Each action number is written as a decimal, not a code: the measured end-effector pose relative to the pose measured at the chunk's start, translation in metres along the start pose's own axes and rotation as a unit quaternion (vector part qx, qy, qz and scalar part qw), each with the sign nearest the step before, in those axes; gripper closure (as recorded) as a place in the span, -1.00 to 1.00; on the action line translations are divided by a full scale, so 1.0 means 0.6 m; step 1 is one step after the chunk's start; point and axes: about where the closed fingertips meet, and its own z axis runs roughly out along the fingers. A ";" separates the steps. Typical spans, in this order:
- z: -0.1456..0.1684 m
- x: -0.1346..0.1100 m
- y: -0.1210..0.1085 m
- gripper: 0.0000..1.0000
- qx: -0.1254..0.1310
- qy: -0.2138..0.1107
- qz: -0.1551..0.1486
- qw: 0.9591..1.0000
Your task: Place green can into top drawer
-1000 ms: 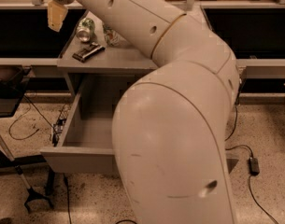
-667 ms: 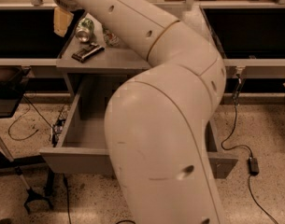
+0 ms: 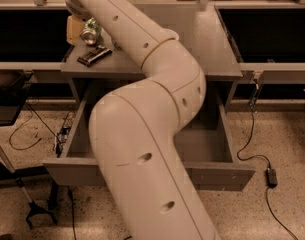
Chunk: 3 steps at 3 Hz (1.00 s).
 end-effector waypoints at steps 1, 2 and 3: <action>0.020 0.009 -0.003 -1.00 -0.011 0.021 0.023 0.999; 0.015 0.013 -0.011 -1.00 -0.010 0.025 0.042 0.999; 0.020 0.014 -0.009 -1.00 -0.009 0.027 0.046 0.999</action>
Offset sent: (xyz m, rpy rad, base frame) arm 0.0080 -0.0013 -0.0086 -0.0039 0.0381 -0.0291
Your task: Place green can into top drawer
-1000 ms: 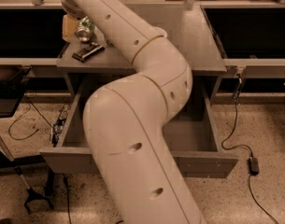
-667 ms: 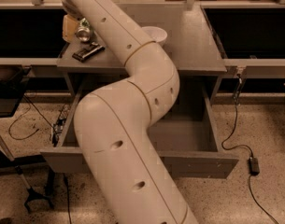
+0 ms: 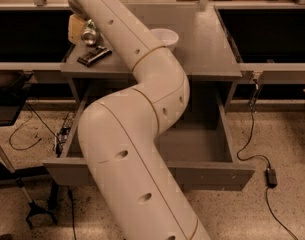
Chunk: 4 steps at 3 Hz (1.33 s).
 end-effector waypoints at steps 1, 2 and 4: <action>0.017 0.001 0.004 -1.00 0.008 0.012 0.022 1.000; 0.044 -0.004 0.017 -1.00 0.028 0.040 0.059 0.997; 0.082 0.006 0.022 -1.00 0.092 0.088 0.172 0.977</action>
Offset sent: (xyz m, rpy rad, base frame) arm 0.0263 0.0342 -0.0280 0.0349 0.0383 -0.3569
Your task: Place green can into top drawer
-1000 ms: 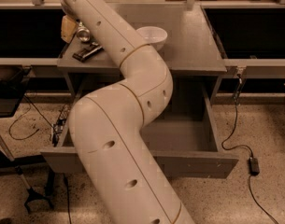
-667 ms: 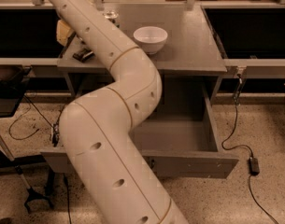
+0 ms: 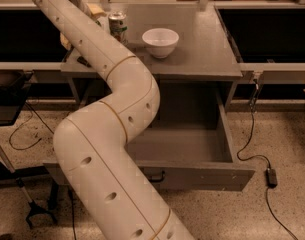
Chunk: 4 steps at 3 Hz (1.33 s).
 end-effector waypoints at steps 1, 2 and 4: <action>0.000 0.000 0.000 -1.00 0.000 0.000 0.000 1.000; 0.008 0.001 -0.009 -1.00 0.007 -0.003 0.004 1.000; 0.038 -0.016 -0.026 -1.00 0.029 -0.033 0.031 0.999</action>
Offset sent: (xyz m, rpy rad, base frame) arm 0.0010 -0.0116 0.0008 0.0073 -0.0379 -0.0223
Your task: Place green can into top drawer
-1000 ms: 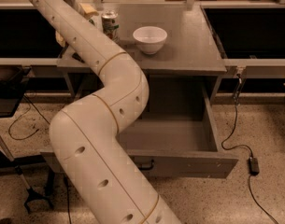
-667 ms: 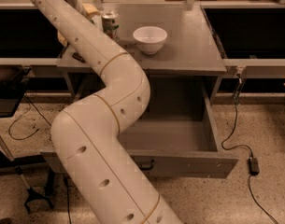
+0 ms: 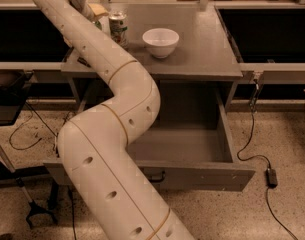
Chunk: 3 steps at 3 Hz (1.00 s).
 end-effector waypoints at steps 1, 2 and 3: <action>0.014 -0.002 0.001 -1.00 0.003 -0.008 0.005 1.000; 0.024 -0.004 0.001 -1.00 0.007 -0.012 0.002 1.000; 0.024 -0.009 -0.003 -0.74 0.012 -0.018 0.000 1.000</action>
Offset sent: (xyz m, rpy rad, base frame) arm 0.0175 0.0059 -0.0029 0.0059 -0.0517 0.0049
